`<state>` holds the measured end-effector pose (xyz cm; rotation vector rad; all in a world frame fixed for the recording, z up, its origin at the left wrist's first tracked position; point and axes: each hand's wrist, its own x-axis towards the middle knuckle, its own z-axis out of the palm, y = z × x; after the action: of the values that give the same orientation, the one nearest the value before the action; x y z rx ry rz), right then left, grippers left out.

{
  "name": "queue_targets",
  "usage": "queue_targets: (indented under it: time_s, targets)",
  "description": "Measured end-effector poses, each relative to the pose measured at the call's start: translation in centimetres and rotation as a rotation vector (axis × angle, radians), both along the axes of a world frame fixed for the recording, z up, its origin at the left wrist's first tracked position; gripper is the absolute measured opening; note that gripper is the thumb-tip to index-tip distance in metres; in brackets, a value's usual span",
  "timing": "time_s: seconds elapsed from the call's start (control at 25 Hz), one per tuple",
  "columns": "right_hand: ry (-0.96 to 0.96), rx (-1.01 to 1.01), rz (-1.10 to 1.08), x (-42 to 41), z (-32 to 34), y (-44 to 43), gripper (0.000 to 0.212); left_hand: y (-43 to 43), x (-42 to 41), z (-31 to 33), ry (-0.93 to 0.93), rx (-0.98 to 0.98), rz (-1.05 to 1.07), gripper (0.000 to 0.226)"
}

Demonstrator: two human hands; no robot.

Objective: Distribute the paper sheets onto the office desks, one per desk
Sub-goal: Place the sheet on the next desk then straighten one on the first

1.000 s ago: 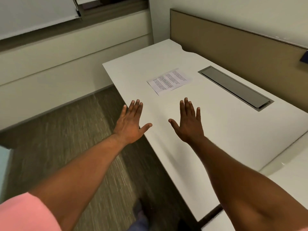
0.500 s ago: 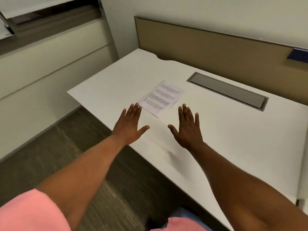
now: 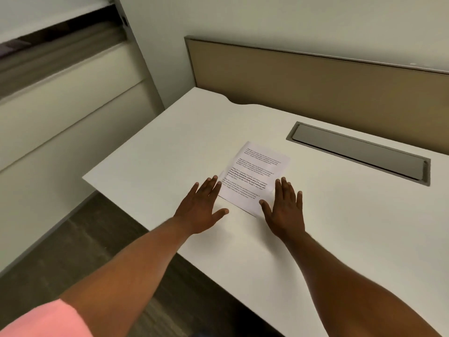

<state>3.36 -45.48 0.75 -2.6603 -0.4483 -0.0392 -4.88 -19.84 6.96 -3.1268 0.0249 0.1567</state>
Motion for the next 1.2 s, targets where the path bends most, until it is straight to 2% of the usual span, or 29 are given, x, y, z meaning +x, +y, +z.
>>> queue_targets:
  time_s: [0.2,0.48,0.72,1.08,1.2]
  targets:
    - [0.081,0.019,-0.138,2.3,-1.0,2.4,0.076,3.9,6.4,-1.5,0.059,-0.097,0.063,0.085]
    - [0.218,0.064,-0.438,5.3,-1.1,4.1,0.058,5.4,15.5,-4.5,0.130,-0.286,0.096,0.079]
    - [0.256,0.197,-0.668,7.2,-1.0,6.9,0.045,5.9,18.4,-7.2,0.128,-0.225,-0.042,0.048]
    - [0.300,0.425,-0.877,8.7,-2.0,9.6,0.060,7.1,19.0,-8.2,0.090,-0.235,-0.104,0.044]
    - [0.317,0.584,-0.975,9.3,-1.9,10.3,0.062,7.3,19.1,-8.2,0.101,-0.245,-0.108,0.044]
